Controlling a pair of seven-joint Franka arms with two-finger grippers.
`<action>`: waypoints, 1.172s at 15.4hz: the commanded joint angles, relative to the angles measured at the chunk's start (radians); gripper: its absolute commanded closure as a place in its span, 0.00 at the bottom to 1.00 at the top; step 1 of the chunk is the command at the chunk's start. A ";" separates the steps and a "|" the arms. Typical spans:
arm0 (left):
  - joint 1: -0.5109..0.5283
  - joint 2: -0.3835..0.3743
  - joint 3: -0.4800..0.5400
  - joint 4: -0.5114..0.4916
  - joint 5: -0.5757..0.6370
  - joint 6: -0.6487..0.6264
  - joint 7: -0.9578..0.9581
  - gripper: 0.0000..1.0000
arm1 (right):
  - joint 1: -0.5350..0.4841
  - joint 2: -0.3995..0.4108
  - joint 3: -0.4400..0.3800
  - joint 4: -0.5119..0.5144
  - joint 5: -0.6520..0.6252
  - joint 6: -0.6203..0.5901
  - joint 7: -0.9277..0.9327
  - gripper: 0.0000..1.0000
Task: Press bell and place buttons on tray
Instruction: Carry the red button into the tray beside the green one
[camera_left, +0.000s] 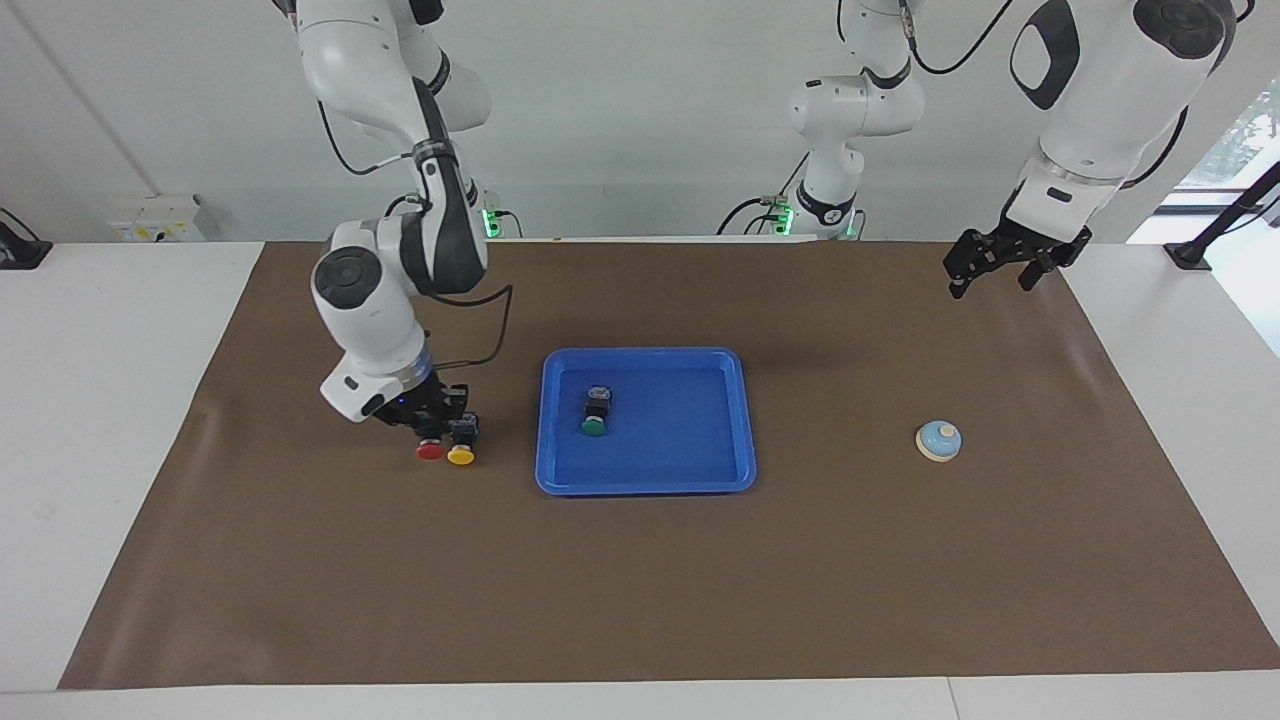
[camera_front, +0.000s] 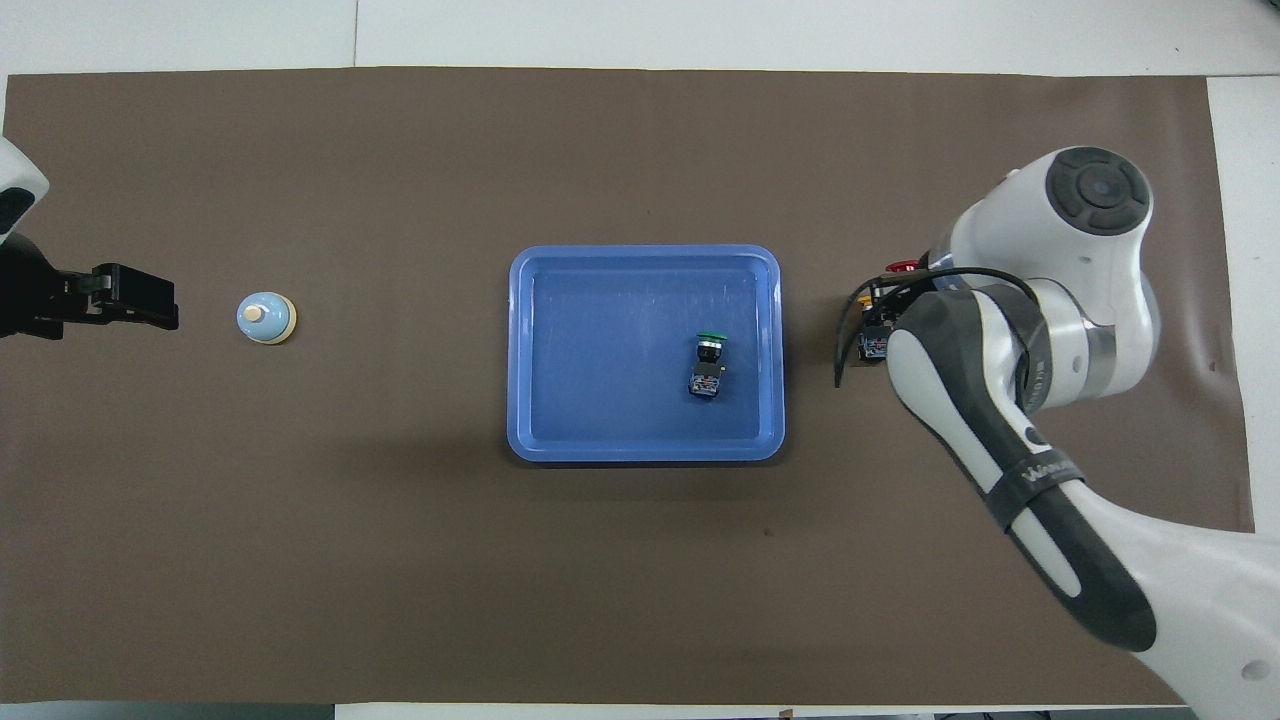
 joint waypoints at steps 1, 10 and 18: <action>0.003 -0.021 0.002 -0.017 -0.009 0.002 0.001 0.00 | 0.144 0.040 0.001 0.112 0.034 -0.070 0.216 1.00; 0.002 -0.021 0.002 -0.017 -0.009 0.002 0.001 0.00 | 0.374 0.248 0.001 0.266 0.076 -0.003 0.504 1.00; 0.003 -0.021 0.002 -0.017 -0.009 0.002 0.001 0.00 | 0.342 0.223 -0.013 0.294 0.025 -0.130 0.484 0.00</action>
